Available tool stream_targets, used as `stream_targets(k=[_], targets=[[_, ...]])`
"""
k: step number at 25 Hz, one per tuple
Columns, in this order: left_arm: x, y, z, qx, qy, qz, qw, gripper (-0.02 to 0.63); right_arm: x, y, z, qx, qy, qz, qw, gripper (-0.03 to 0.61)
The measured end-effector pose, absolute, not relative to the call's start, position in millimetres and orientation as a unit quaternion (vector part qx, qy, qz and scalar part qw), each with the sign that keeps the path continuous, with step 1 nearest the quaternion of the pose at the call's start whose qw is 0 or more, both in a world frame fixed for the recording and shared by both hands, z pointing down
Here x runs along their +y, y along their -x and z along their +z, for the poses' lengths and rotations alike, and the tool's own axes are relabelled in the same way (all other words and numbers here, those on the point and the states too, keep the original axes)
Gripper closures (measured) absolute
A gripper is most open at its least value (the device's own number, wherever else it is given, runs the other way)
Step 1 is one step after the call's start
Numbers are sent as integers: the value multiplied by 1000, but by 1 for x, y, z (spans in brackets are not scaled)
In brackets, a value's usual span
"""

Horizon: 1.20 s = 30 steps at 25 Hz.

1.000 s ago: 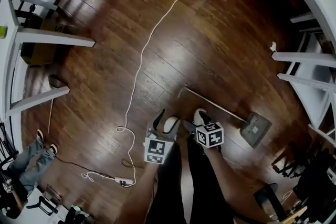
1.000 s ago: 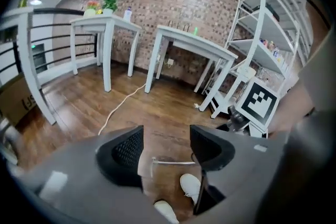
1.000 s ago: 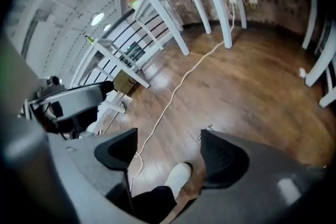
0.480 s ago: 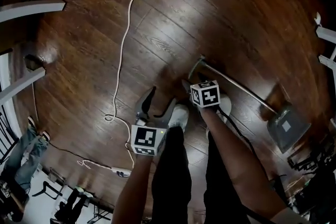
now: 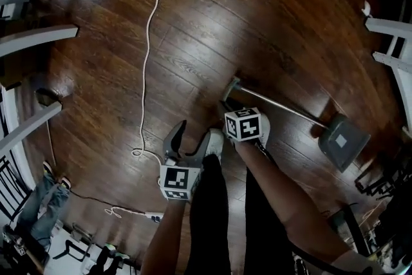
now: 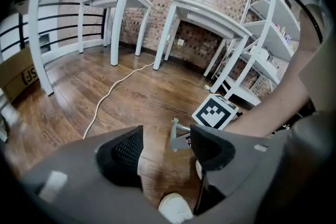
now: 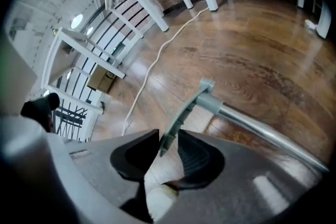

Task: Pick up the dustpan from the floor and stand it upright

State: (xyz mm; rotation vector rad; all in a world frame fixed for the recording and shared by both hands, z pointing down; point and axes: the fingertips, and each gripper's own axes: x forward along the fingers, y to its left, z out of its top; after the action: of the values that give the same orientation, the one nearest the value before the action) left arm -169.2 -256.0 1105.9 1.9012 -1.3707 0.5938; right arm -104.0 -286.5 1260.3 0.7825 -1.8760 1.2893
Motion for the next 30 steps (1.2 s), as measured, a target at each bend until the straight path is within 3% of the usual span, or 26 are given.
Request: stream_targets(k=[9,15,18,24,30], targets=[[-289,126,862,-557,-738,171,341,314,-336,65,940,-771,-301,505,243,480],[-304,74,760,-488,-799,168,309,314,-381,-8,799,-765,-378,504,133,480],[-295,57,718,-460,-817,172,302,314,-366,-65,763,-722,-440,529,73,485],[-278,28,662,-423,-846,171,277,314,-310,-173,741,-629,-514,583,15,477],[-273,8,620,-400,-867,162,248,313,-243,-213,744,-590,-557,582,52,439]])
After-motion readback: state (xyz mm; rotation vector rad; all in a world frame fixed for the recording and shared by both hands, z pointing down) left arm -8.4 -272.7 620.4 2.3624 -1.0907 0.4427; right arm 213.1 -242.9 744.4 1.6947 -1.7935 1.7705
